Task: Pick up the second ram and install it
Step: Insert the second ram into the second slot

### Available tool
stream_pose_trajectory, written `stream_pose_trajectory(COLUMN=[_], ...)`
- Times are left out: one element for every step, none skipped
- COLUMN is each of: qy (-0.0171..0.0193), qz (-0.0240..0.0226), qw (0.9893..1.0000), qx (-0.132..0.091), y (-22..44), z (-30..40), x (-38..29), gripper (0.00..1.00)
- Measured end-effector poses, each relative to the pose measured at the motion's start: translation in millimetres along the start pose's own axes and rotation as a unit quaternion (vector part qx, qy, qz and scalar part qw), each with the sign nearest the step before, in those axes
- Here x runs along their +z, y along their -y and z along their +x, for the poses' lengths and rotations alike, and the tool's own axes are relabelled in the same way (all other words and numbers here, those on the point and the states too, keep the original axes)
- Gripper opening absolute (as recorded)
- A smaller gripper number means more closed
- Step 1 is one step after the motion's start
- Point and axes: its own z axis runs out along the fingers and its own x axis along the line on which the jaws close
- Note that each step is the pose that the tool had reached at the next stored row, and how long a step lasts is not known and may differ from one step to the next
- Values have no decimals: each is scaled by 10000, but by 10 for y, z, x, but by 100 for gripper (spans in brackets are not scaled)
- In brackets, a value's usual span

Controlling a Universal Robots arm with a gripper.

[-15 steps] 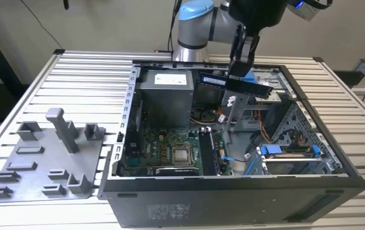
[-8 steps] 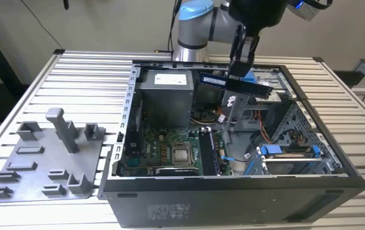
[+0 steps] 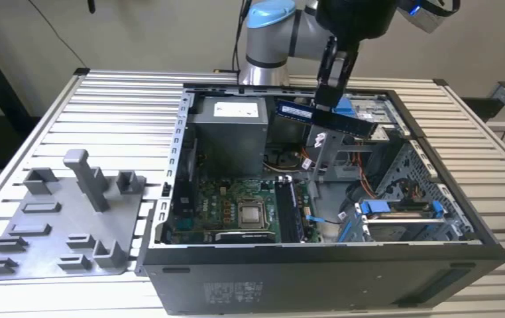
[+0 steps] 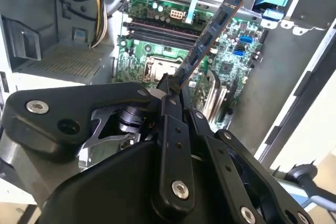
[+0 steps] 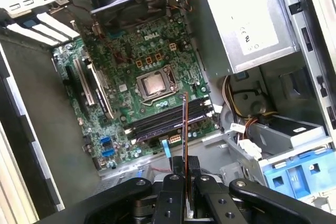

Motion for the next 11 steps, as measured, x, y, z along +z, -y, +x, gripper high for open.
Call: stream_pose_trajectory(qy=[2,3,5,7,9,11,13,15,17,19,21], qz=[1,2,2,3,4,5,6,7,7,8,9], qw=[10000,9999,9997,9995,9991,9988,9983,9978,9972,9966,9959], qx=[80,161,241,331,414,499,581,662,745,823,899], y=[0,0,0,0,0,0,0,0,0,0,0], z=[0,0,0,0,0,0,0,0,0,0,0], x=[2,4,6,8,10,12,14,15,17,20,22], gripper=[14,14,14,14,14,14,14,14,14,14,14])
